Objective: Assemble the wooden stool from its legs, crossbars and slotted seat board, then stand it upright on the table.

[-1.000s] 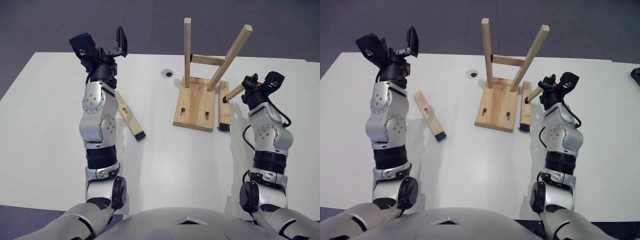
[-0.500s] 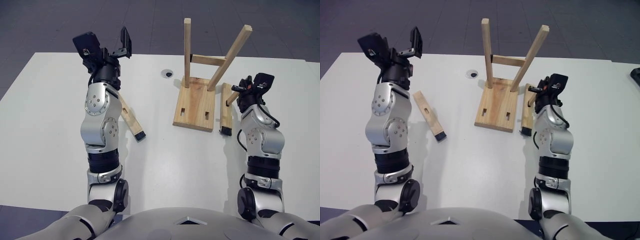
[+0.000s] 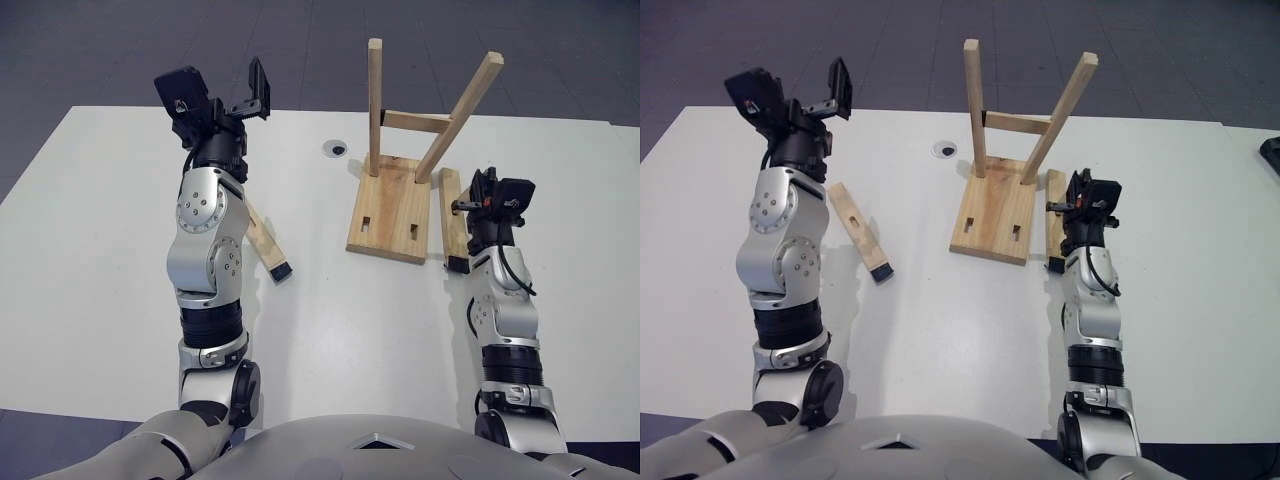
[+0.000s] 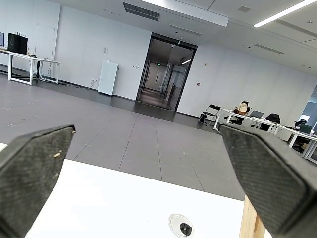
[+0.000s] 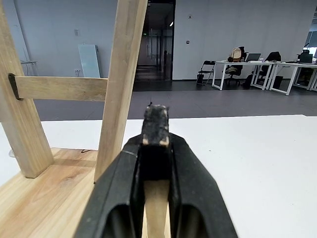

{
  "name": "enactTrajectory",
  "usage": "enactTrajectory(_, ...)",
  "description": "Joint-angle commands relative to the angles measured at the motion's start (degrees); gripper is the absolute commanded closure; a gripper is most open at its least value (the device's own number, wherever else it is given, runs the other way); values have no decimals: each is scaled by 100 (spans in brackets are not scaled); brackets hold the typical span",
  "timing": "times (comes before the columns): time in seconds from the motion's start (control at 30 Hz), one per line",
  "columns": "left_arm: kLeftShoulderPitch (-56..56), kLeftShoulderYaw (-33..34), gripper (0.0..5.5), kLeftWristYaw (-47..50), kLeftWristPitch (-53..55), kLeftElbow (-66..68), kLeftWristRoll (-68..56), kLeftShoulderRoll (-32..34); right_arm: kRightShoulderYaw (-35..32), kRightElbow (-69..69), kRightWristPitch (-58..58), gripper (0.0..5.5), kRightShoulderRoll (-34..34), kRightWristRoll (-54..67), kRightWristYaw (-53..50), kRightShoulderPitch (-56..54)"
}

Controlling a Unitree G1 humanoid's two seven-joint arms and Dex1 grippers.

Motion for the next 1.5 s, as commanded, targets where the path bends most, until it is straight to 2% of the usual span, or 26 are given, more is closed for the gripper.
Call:
enactTrajectory(0.03,-119,32,10,-27,96,79,19,49,-43,805,889,469,84,-11,-24,440)
enactTrajectory(0.33,-187,32,10,-120,-51,305,52,27,-190,550,967,317,16,44,70,-39)
enactTrajectory(0.7,-138,69,10,-124,-19,202,68,56,-492,-1624,1810,128,-683,432,507,-599)
enactTrajectory(0.83,-151,89,10,-125,-21,239,67,60,-407,-1496,1816,57,-590,376,424,-1066)
enactTrajectory(0.93,-200,99,10,-120,-54,315,79,47,-295,-879,1537,12,-453,191,300,-1468)
enactTrajectory(1.2,-303,102,10,-108,-163,463,131,55,-318,500,826,12,-351,-53,175,-2124)
enactTrajectory(1.5,-300,141,10,-85,-169,425,178,82,-576,-117,479,12,-585,90,109,-2931)
